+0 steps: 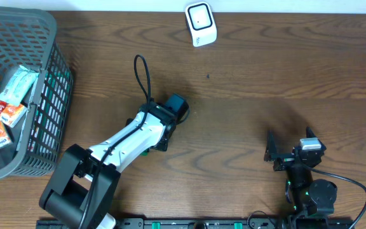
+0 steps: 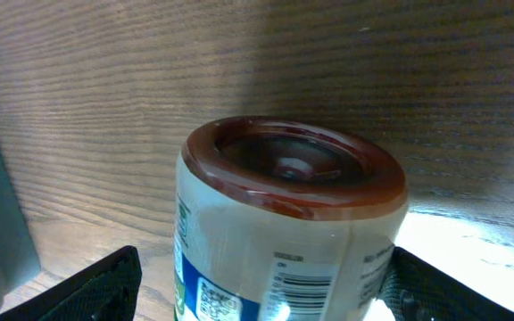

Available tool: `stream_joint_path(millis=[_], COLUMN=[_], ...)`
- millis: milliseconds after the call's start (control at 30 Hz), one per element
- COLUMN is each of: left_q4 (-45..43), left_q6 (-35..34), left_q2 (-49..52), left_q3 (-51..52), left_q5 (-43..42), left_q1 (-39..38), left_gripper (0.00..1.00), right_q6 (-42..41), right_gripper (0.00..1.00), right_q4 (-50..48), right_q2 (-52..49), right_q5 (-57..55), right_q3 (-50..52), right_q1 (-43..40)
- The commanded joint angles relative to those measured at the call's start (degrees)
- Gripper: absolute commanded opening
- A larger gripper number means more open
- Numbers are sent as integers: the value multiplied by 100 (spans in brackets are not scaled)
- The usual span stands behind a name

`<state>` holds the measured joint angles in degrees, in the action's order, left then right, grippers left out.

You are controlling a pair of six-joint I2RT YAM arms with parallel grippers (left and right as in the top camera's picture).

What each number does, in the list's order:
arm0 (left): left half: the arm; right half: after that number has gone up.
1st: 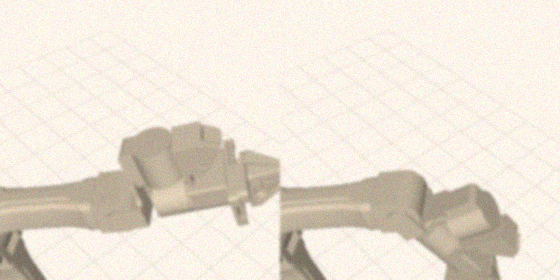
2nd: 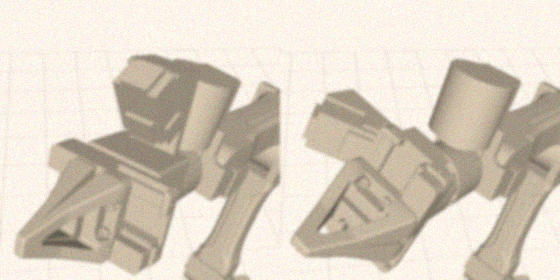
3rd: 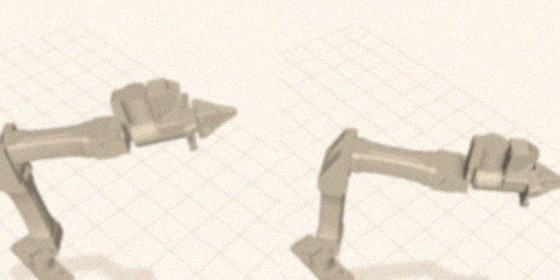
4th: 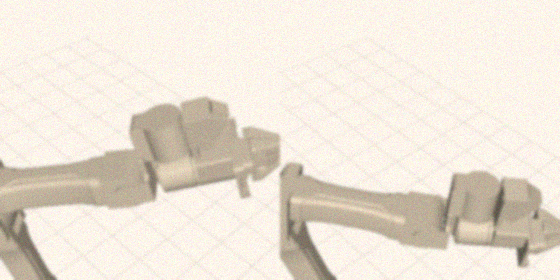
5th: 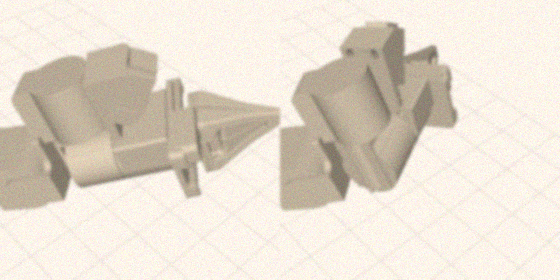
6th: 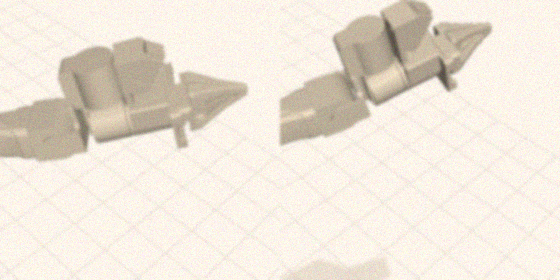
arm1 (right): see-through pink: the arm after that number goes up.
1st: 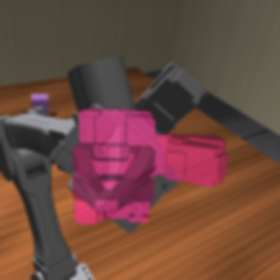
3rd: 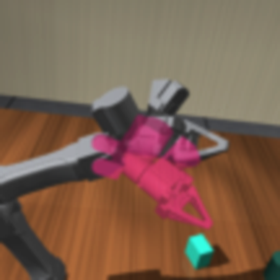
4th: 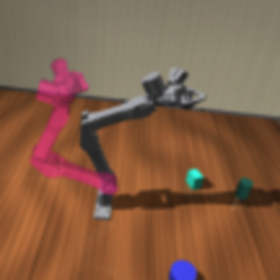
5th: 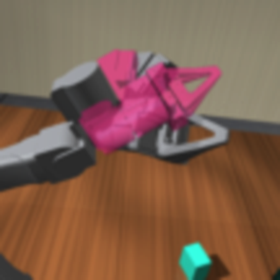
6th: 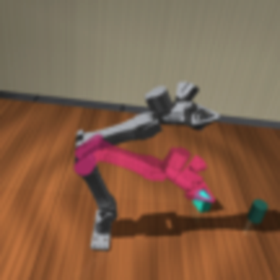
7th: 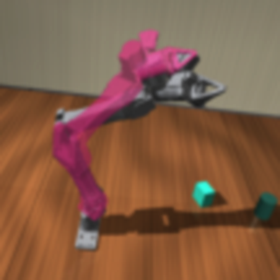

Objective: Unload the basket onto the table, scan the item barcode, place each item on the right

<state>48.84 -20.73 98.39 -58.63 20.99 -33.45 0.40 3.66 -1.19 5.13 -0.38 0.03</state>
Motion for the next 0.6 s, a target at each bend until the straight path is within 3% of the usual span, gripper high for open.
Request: stream_joint_path(millis=[0,567], left_q4=[-33,-407], left_q6=[35,35], left_q2=[63,63], left_q3=[98,393], left_q5=[225,675], left_q1=[35,35], left_gripper=[86,87], right_q6=[-79,-79], right_gripper=[99,99], right_q4=[22,22], right_q2=[7,7], right_q5=[-15,-15], right_q3=[7,7], right_q1=[-31,-31])
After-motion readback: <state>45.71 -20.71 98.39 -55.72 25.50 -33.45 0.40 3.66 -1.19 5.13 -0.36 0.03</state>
